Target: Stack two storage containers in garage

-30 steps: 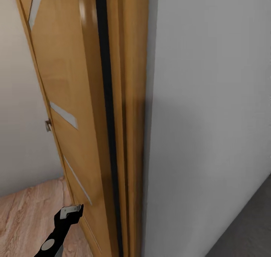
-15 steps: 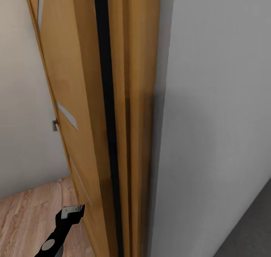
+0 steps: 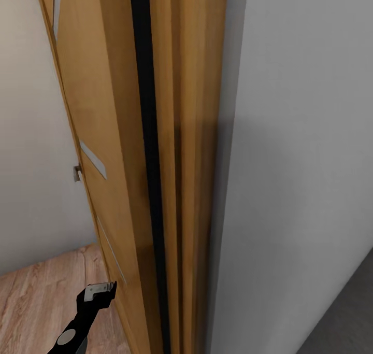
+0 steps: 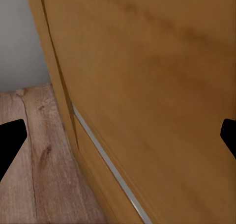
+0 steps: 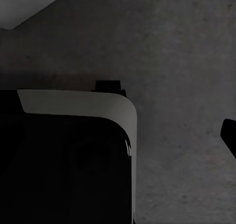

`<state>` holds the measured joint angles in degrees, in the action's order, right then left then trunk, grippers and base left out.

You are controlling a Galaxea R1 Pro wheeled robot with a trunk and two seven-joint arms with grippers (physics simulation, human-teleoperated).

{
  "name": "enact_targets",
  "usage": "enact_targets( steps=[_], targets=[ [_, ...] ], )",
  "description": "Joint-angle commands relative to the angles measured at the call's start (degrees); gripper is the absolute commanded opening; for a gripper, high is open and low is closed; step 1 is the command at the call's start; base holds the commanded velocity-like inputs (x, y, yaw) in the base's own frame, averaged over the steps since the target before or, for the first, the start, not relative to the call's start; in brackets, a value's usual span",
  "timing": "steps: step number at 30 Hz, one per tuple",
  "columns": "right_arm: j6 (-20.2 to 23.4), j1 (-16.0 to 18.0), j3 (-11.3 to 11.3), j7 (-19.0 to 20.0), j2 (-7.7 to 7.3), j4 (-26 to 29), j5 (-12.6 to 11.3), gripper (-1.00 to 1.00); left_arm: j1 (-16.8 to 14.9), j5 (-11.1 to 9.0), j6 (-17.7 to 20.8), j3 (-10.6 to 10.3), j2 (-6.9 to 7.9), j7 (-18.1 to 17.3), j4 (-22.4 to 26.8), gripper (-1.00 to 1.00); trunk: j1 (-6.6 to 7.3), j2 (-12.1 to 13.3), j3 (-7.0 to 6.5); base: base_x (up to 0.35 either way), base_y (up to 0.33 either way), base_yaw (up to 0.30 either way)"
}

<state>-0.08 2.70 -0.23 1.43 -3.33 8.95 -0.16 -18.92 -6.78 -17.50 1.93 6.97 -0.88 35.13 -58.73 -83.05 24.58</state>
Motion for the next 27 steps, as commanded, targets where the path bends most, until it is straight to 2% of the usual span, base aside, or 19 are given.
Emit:
enact_targets(
  steps=[1,27],
  targets=[
    [0.0,0.0,0.0,0.1,-0.01,0.0,0.0,1.0,-0.1,-0.3,-0.2,-0.3,-0.03,-0.4,0.0,1.0,0.0,0.0,0.04,0.001,0.0,0.0],
    [0.0,0.0,0.0,0.2,-0.01,0.0,0.0,1.0,-0.1,-0.3,-0.2,-0.3,-0.03,-0.4,0.0,1.0,0.0,0.0,0.03,0.017,0.0,-0.002]
  ],
)
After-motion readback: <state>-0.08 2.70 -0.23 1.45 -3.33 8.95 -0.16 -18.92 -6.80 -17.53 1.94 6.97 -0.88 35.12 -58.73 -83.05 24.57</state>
